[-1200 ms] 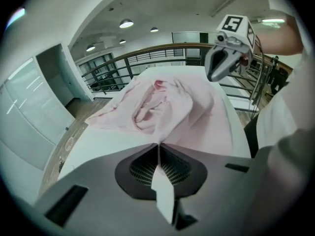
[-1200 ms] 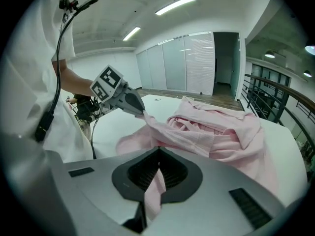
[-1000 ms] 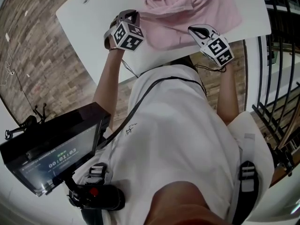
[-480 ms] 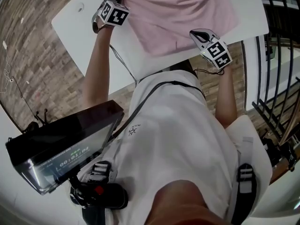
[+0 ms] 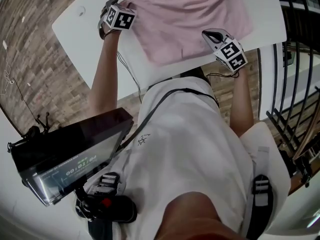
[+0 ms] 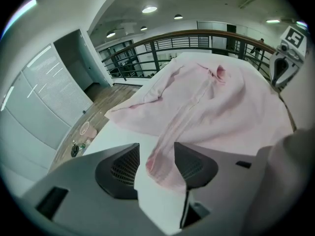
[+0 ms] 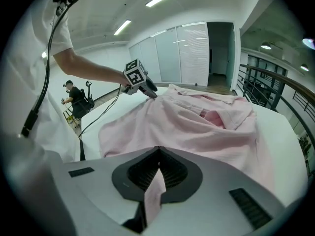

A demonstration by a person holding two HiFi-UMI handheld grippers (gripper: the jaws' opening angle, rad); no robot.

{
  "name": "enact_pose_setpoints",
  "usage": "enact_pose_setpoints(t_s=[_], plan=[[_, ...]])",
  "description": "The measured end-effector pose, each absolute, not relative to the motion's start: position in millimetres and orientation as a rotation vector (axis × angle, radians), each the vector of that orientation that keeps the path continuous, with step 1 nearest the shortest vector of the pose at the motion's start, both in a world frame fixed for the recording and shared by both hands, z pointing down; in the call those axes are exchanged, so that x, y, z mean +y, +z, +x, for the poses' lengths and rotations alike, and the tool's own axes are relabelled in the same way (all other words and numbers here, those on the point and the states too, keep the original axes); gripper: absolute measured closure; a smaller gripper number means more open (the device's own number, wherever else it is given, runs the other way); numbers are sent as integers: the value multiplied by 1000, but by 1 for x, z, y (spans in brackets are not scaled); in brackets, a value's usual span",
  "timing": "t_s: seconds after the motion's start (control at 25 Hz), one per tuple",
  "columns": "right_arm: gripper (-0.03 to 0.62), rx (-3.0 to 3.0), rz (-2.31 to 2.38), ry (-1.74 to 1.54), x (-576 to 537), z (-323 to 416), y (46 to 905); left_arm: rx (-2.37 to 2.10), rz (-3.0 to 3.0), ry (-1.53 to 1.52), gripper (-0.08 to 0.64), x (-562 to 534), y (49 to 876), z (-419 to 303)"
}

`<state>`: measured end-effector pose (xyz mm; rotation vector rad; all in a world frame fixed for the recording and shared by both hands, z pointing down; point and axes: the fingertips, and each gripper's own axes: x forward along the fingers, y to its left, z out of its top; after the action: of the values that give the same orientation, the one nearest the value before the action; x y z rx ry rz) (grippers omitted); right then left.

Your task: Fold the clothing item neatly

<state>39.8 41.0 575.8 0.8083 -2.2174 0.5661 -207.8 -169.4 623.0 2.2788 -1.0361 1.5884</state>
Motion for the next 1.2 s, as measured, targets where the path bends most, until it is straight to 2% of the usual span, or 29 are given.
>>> enact_pose_setpoints(t_s=[0.12,0.24,0.32,0.4,0.52,0.68,0.96,1.04,1.2], plan=[[591,-2234,799,550,34,45,572,-1050,2329,1579,357,-167,604,-194],[591,-2270,800,520,47,82,562,-1015,2410,1536,360,-143,569,-138],[591,-2287,800,500,51,92,556,-937,2470,1495,454,-122,553,-108],[591,-2296,788,479,30,66,560,-822,2503,1441,551,-116,558,-110],[591,-2326,766,462,-15,31,564,-600,2486,1376,557,-98,578,-106],[591,-2348,758,375,-34,59,544,-390,2491,1371,557,-32,571,-35],[583,-2264,549,235,-39,81,546,-229,2498,1359,557,42,569,42],[552,-2244,482,244,-34,83,551,-221,2499,1373,557,50,570,52],[557,-2207,404,212,-33,74,562,-251,2494,1380,557,52,575,49]])
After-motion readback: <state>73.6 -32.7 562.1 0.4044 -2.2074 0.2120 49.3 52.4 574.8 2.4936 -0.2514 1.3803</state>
